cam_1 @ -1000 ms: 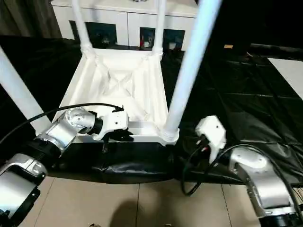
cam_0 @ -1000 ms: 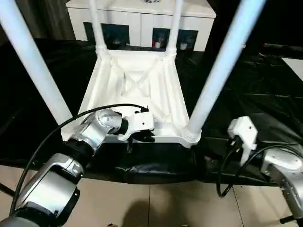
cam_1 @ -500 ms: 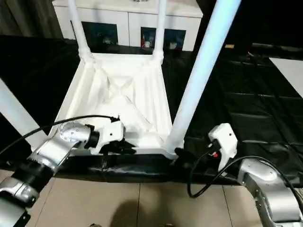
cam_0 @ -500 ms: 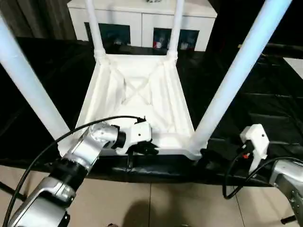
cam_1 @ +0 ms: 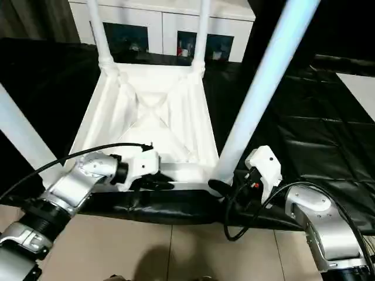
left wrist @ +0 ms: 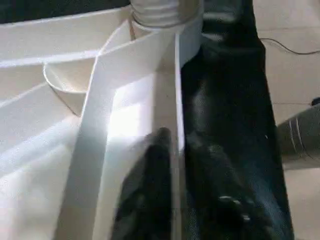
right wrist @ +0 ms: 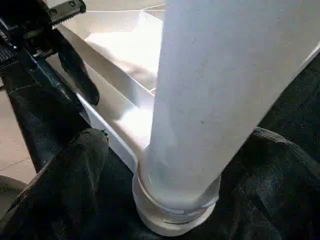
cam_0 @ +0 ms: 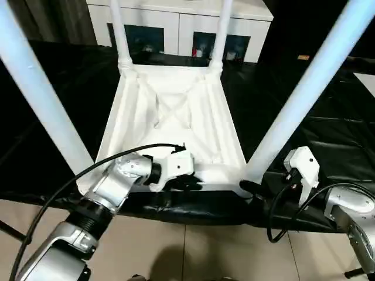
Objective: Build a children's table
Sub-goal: Rotate leg to tighten
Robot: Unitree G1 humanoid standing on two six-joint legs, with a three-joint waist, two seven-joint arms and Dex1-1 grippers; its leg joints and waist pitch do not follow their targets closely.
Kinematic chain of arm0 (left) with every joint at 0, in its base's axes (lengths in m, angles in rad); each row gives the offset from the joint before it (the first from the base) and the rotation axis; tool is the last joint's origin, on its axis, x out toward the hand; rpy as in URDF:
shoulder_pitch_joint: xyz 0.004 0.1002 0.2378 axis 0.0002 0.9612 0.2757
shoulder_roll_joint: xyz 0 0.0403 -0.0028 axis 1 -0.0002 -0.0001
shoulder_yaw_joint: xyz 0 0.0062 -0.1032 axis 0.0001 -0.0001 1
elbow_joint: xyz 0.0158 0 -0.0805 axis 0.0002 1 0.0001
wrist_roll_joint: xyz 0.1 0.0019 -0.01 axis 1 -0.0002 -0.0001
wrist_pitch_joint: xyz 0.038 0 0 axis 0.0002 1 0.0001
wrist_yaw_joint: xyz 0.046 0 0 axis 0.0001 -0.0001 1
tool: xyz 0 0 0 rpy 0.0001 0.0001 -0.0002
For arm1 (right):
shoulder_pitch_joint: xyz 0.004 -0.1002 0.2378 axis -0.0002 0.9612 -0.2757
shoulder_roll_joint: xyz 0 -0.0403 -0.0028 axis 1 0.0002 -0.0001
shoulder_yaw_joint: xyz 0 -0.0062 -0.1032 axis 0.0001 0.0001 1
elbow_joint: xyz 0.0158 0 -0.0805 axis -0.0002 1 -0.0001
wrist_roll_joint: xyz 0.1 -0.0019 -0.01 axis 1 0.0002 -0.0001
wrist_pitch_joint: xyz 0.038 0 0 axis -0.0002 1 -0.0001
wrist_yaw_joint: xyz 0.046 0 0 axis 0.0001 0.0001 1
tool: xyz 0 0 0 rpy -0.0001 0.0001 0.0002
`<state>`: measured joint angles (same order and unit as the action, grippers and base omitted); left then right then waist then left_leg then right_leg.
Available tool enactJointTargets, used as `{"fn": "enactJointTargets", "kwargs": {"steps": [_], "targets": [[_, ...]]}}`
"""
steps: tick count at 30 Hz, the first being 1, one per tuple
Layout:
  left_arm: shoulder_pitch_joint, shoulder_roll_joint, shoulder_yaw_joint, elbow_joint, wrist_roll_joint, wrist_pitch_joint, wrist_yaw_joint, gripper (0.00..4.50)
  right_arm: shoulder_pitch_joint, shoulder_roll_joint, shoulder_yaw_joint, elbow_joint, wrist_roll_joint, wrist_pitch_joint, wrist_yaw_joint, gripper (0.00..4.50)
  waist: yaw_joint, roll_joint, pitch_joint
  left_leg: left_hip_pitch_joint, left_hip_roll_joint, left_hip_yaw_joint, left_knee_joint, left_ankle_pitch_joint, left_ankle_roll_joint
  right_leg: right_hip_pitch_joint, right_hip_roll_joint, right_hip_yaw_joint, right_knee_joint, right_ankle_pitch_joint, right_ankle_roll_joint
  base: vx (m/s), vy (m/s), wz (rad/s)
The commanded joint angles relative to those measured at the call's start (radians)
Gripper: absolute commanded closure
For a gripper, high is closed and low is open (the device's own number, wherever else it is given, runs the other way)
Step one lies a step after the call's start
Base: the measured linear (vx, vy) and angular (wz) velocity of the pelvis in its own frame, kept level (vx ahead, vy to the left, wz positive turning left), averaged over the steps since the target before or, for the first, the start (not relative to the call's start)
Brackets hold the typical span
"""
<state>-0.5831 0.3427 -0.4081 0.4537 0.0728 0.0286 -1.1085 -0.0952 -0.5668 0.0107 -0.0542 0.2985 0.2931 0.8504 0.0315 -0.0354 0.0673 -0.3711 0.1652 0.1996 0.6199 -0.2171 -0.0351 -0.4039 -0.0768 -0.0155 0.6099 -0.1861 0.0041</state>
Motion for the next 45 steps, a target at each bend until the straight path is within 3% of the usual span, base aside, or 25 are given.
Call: {"fn": "enactJointTargets", "kwargs": {"steps": [1,7,9,14,22,24,27,36,42,45], "targets": [[-0.009,-0.008,0.007,-0.024,-0.007,0.017,-0.007,3.82,-0.005,-0.007,0.008,0.011,-0.008,-0.011,0.007,0.00,-0.003,-0.010,-0.055,0.013,0.069,-0.030,-0.089,-0.179,0.067,0.033,-0.068,0.035,-0.075,-0.228,-0.231,0.000,0.000,0.00],[-0.026,-0.046,-0.005,-0.008,0.015,0.061,0.042,3.82,0.001,-0.002,0.008,0.000,-0.005,-0.003,0.006,0.00,-0.003,-0.009,-0.055,0.012,0.069,-0.030,-0.088,-0.169,0.073,0.036,-0.068,0.035,-0.075,-0.201,-0.243,0.000,0.000,0.00],[-0.035,-0.065,-0.002,-0.016,0.005,0.107,0.054,3.48,0.007,-0.002,0.008,-0.004,-0.006,-0.005,0.005,0.00,-0.002,-0.008,-0.055,0.012,0.069,-0.031,-0.088,-0.170,0.073,0.036,-0.069,0.035,-0.075,-0.205,-0.244,0.000,0.000,0.00],[-0.036,-0.072,-0.021,-0.008,0.045,0.093,0.084,3.27,0.012,-0.006,0.003,-0.006,-0.007,-0.006,0.002,0.00,-0.003,-0.006,-0.053,0.012,0.069,-0.033,-0.090,-0.199,0.063,0.035,-0.068,0.036,-0.081,-0.251,-0.230,0.000,0.000,0.00],[-0.032,-0.056,-0.055,0.001,0.077,0.100,0.060,3.27,0.014,-0.009,-0.002,-0.012,-0.008,-0.004,-0.001,0.00,-0.004,-0.004,-0.053,0.013,0.070,-0.033,-0.092,-0.212,0.057,0.034,-0.067,0.036,-0.082,-0.240,-0.231,0.000,0.000,0.00],[-0.031,-0.057,-0.053,0.001,0.072,0.110,0.059,3.61,0.013,-0.008,-0.004,-0.011,-0.008,-0.004,-0.003,0.00,-0.004,-0.004,-0.053,0.012,0.070,-0.033,-0.093,-0.212,0.055,0.035,-0.067,0.036,-0.081,-0.237,-0.233,0.000,0.000,0.00],[-0.038,-0.061,-0.039,0.014,0.067,0.105,0.074,3.66,0.012,-0.009,-0.007,-0.013,-0.006,-0.001,-0.005,0.00,-0.005,-0.002,-0.053,0.013,0.070,-0.034,-0.093,-0.214,0.055,0.034,-0.068,0.036,-0.082,-0.238,-0.235,0.000,0.000,0.00],[-0.030,-0.038,-0.030,0.041,0.045,0.086,0.028,4.49,0.022,-0.013,0.000,-0.018,-0.007,0.002,0.002,0.00,-0.016,-0.005,-0.050,0.008,0.069,-0.036,-0.095,-0.229,0.055,0.034,-0.068,0.036,-0.084,-0.261,-0.227,0.000,0.000,0.00],[-0.006,-0.005,-0.035,0.004,0.026,0.043,-0.032,4.49,0.026,-0.025,-0.005,-0.007,-0.014,-0.006,0.007,0.00,-0.027,-0.006,-0.046,0.007,0.070,-0.037,-0.097,-0.252,0.054,0.031,-0.069,0.036,-0.088,-0.305,-0.223,0.000,0.000,0.00],[0.001,0.016,-0.032,-0.025,0.007,0.031,-0.068,4.49,0.013,-0.020,0.020,0.017,-0.037,-0.026,0.010,0.00,-0.027,-0.005,-0.046,0.010,0.070,-0.034,-0.098,-0.246,0.054,0.027,-0.067,0.037,-0.088,-0.293,-0.223,0.000,0.000,0.00]]}}
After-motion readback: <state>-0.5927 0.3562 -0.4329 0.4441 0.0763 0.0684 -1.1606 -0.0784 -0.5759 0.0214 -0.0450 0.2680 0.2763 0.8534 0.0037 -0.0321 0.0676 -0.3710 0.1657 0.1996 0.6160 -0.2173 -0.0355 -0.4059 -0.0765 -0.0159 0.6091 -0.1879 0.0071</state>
